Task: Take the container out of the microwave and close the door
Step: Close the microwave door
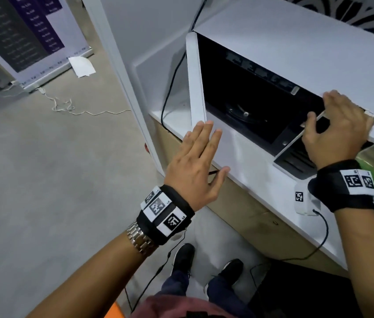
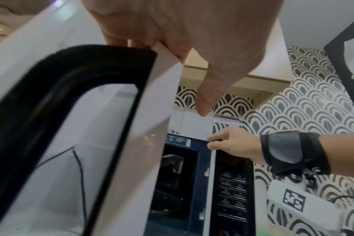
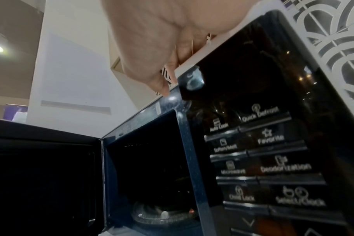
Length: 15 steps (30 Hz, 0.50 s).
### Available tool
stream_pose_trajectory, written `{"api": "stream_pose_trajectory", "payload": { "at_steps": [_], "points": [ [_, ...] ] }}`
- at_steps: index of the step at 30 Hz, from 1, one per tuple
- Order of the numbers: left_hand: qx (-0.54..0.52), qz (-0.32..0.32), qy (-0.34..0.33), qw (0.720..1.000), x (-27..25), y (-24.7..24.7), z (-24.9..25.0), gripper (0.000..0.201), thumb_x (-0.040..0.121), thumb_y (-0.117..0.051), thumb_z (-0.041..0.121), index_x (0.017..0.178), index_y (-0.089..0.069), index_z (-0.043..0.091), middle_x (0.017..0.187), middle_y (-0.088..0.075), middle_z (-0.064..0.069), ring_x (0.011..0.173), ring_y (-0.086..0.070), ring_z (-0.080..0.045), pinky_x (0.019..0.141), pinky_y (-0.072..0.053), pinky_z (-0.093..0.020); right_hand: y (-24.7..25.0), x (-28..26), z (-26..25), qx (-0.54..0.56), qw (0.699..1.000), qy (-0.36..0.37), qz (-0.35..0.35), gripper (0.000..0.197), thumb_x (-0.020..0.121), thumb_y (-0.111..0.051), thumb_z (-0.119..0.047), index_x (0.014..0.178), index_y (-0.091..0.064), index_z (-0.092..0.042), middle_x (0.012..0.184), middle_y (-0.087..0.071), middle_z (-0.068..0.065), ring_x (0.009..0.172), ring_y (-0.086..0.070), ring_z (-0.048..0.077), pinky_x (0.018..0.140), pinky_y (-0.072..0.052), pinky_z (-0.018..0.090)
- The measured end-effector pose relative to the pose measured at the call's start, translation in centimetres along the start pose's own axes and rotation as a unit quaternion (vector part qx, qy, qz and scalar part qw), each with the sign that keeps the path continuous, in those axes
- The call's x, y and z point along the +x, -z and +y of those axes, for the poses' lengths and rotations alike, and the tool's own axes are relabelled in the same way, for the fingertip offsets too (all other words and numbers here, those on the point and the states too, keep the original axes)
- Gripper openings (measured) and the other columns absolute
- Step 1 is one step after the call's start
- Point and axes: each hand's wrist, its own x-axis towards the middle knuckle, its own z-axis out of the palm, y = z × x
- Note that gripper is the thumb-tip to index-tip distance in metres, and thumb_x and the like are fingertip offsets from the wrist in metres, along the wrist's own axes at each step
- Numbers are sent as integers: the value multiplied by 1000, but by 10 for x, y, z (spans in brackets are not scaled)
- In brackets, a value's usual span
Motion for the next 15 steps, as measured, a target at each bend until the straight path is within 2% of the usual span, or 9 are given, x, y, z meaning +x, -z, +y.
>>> {"api": "stream_pose_trajectory", "payload": {
  "at_steps": [3,7,11,15],
  "points": [
    [-33,-26,-29,999,15,-15,16,69,93,-50,47,150,-35,10,159,-27,-11,150,-18,-24,122,-18,-43,11,4,3,-2,999,5,-45,48,95,-53,-31,139,-63,-15,148,-60,5,138,-54,25,111,-33,39],
    [-80,-33,-67,994,35,-34,34,70,93,-53,45,150,-34,8,159,-28,-10,150,-17,-25,123,-14,-44,25,10,6,18,997,16,-77,44,97,-55,-30,137,-65,-17,146,-61,4,137,-55,26,110,-35,40],
    [-98,-49,-109,988,59,-51,49,71,92,-53,42,150,-32,5,159,-28,-12,150,-16,-29,123,-10,-47,39,20,10,53,993,28,-99,38,101,-51,-33,131,-69,-19,141,-66,4,133,-60,27,112,-43,48],
    [-85,-69,-140,984,83,-65,60,75,88,-56,38,150,-30,5,159,-27,-12,150,-15,-31,122,-11,-50,45,25,19,75,988,35,-131,38,105,-48,-34,133,-68,-19,143,-64,1,136,-57,24,114,-40,43]
  ]
}}
